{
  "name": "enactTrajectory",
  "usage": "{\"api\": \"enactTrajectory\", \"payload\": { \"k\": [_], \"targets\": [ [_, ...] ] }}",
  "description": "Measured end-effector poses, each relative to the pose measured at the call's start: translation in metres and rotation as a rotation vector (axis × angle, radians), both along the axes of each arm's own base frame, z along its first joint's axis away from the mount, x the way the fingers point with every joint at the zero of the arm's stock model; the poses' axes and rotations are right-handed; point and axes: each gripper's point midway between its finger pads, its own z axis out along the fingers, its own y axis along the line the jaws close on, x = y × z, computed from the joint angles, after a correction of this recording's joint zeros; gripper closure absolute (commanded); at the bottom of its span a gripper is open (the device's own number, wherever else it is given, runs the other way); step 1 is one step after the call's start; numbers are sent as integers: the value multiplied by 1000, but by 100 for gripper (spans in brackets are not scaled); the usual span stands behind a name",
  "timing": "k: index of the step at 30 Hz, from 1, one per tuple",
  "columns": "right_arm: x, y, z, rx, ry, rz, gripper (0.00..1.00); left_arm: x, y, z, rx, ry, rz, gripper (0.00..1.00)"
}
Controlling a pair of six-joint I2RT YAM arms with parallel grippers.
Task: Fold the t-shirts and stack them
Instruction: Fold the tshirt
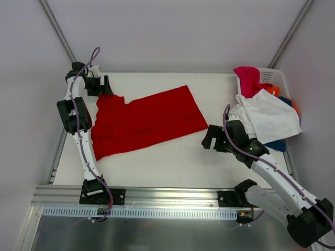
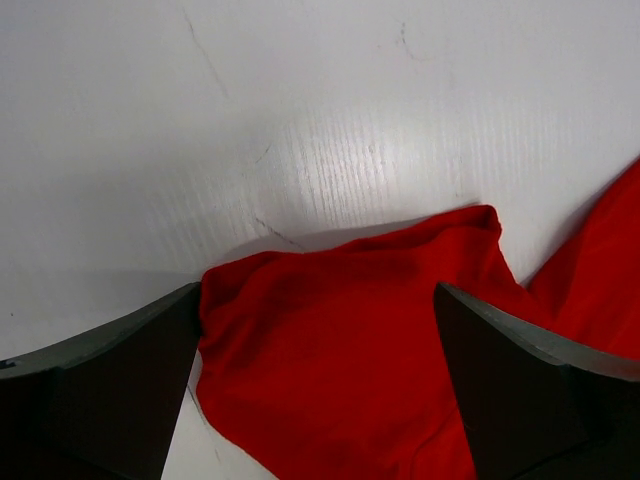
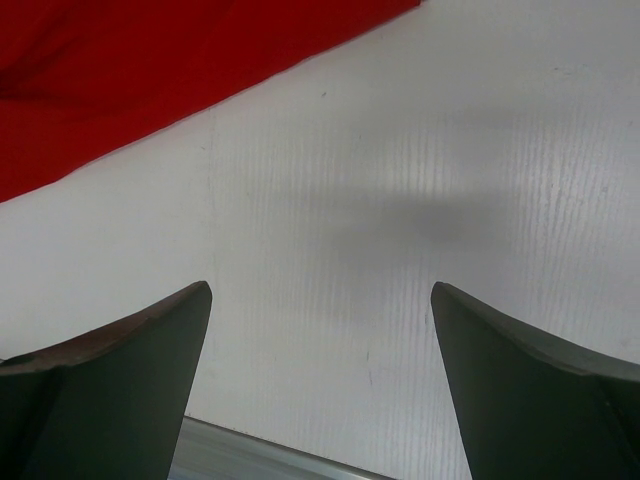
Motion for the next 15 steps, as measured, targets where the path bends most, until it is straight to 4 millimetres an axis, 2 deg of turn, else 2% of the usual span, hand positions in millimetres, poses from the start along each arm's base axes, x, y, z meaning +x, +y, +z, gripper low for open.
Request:
{"api": "enactTrajectory", "payload": {
  "k": [9,15],
  "targets": [
    [-1,-4,7,3,-28,-11,3,-10,7,-2,42,21,0,2],
    [3,-2,-1,-28,11,-8,3,-13,10,-3,59,28,0,16]
  ]
}}
